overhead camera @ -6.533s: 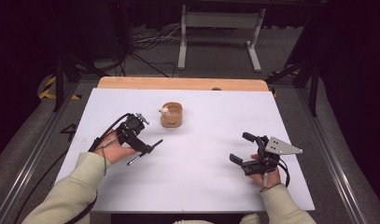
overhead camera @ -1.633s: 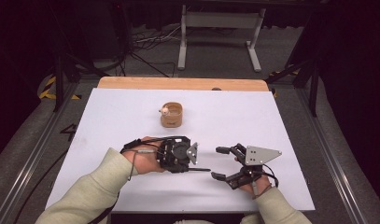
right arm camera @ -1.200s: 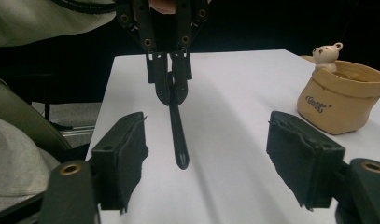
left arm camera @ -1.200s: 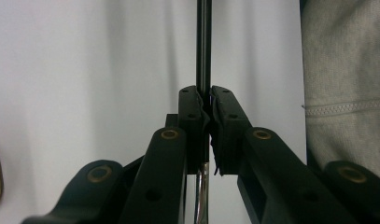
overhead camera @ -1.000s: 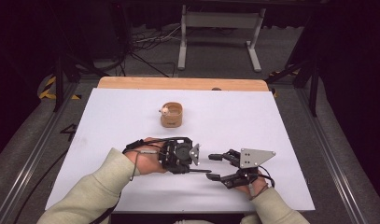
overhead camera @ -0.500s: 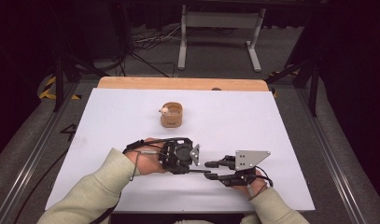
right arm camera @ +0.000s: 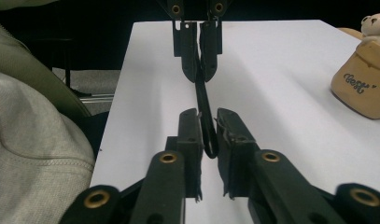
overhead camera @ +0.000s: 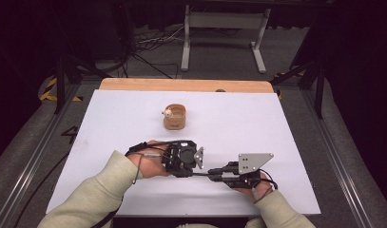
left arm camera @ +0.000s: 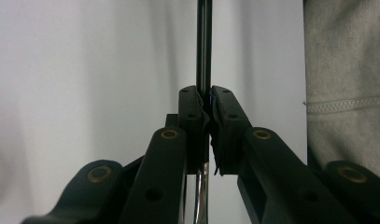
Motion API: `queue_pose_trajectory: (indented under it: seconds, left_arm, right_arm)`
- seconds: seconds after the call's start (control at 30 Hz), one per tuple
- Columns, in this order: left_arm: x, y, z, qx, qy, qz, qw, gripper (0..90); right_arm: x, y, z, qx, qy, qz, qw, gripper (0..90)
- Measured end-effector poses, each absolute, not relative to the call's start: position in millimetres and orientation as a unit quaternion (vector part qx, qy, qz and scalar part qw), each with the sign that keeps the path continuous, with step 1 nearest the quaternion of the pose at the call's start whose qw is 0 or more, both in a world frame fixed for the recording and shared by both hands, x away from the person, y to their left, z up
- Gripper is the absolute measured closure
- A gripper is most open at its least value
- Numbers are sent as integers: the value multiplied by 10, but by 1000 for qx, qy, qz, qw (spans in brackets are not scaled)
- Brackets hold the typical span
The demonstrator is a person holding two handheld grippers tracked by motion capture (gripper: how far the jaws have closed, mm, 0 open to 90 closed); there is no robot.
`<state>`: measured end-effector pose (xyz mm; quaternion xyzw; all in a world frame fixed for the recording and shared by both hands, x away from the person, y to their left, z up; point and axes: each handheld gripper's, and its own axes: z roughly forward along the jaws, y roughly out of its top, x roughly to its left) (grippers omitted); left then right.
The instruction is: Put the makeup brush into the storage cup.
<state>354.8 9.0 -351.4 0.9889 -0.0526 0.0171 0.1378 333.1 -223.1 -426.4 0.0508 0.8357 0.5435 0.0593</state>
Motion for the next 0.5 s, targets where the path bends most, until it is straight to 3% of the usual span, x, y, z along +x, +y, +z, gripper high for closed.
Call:
queue_pose_trajectory:
  seconds: [0.43,0.5]
  left_arm:
    - [3563,104,-3522,988,-42,9,149,824]
    - [3584,125,-3514,987,-37,6,156,780]
  right_arm:
    - [3326,-2237,-4245,40,838,540,61,842]
    - [3325,-2247,-4232,41,837,541,65,842]
